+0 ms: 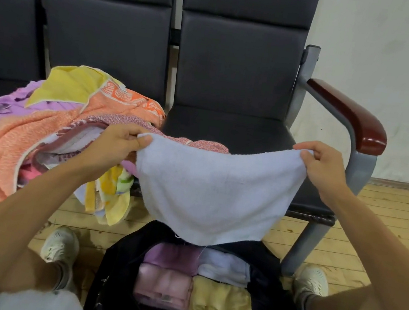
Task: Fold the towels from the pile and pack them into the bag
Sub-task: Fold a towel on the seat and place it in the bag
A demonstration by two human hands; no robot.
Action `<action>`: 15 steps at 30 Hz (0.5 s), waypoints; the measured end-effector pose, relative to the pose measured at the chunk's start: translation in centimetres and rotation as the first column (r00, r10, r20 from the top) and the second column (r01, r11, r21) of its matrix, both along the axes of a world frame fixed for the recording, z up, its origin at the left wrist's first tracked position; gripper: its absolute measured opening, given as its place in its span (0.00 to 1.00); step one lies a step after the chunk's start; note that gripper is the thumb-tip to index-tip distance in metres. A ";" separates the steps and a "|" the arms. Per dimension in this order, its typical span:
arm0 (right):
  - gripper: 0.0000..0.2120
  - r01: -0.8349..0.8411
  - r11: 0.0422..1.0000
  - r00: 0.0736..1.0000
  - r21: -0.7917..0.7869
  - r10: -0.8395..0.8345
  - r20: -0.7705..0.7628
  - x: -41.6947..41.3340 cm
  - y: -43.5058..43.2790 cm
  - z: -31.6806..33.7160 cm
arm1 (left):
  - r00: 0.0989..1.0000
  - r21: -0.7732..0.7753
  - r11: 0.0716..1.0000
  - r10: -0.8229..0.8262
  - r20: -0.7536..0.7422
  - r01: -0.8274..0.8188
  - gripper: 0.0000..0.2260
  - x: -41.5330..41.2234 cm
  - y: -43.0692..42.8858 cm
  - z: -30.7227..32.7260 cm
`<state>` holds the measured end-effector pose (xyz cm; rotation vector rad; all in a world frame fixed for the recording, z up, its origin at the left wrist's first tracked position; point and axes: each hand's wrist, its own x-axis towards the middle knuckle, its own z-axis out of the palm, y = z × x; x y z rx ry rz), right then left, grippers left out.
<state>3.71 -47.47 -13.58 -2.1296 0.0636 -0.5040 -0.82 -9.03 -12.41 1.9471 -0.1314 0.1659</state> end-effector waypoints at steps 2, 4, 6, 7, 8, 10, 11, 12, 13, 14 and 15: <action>0.10 0.009 0.999 1.000 0.039 -0.008 -0.019 -0.6 0.3 0.4 | 1.000 0.030 1.000 0.007 0.006 -0.007 0.08 -0.3 0.0 0.7; 0.12 0.017 0.993 0.999 0.113 -0.014 -0.029 -1.1 0.7 1.1 | 0.999 0.049 0.998 0.033 0.040 -0.035 0.08 -0.8 0.0 1.3; 0.12 0.020 0.978 0.999 0.210 -0.014 -0.031 -1.5 0.9 2.1 | 0.996 0.043 0.997 0.060 0.062 -0.063 0.08 -1.5 0.0 1.7; 0.12 0.019 0.967 1.000 0.253 -0.013 -0.026 -1.8 1.0 2.7 | 0.994 0.033 0.996 0.078 0.079 -0.081 0.07 -1.7 -0.1 2.1; 0.11 0.019 0.954 1.000 0.298 -0.015 -0.015 -2.1 1.1 3.2 | 0.989 0.003 0.995 0.103 0.105 -0.104 0.07 -2.0 -0.2 2.5; 0.10 0.018 0.908 0.999 0.420 -0.031 0.023 -2.9 1.1 4.3 | 0.973 -0.125 0.980 0.172 0.151 -0.154 0.08 -2.5 -0.7 3.4; 0.09 0.008 0.870 0.998 0.494 -0.036 0.048 -3.2 1.1 4.7 | 0.974 -0.224 0.965 0.174 0.147 -0.139 0.08 -2.7 -0.8 3.9; 0.09 -0.010 0.825 0.997 0.565 -0.036 0.070 -3.6 1.1 5.1 | 0.982 -0.331 0.940 0.136 0.129 -0.086 0.08 -2.8 -0.9 4.3; 0.08 -0.029 0.776 0.996 0.630 -0.033 0.086 -3.9 1.0 5.3 | 0.991 -0.423 0.906 0.074 0.107 -0.022 0.09 -3.0 -1.0 4.4; 0.08 -0.038 0.737 0.995 0.674 -0.033 0.091 -4.0 0.9 5.4 | 0.997 -0.483 0.875 0.019 0.075 0.020 0.09 -3.1 -1.0 4.2; 0.08 -0.035 0.716 0.996 0.697 -0.034 0.085 -4.0 0.9 5.4 | 0.999 -0.519 0.854 -0.023 0.029 0.035 0.09 -3.2 -1.0 3.9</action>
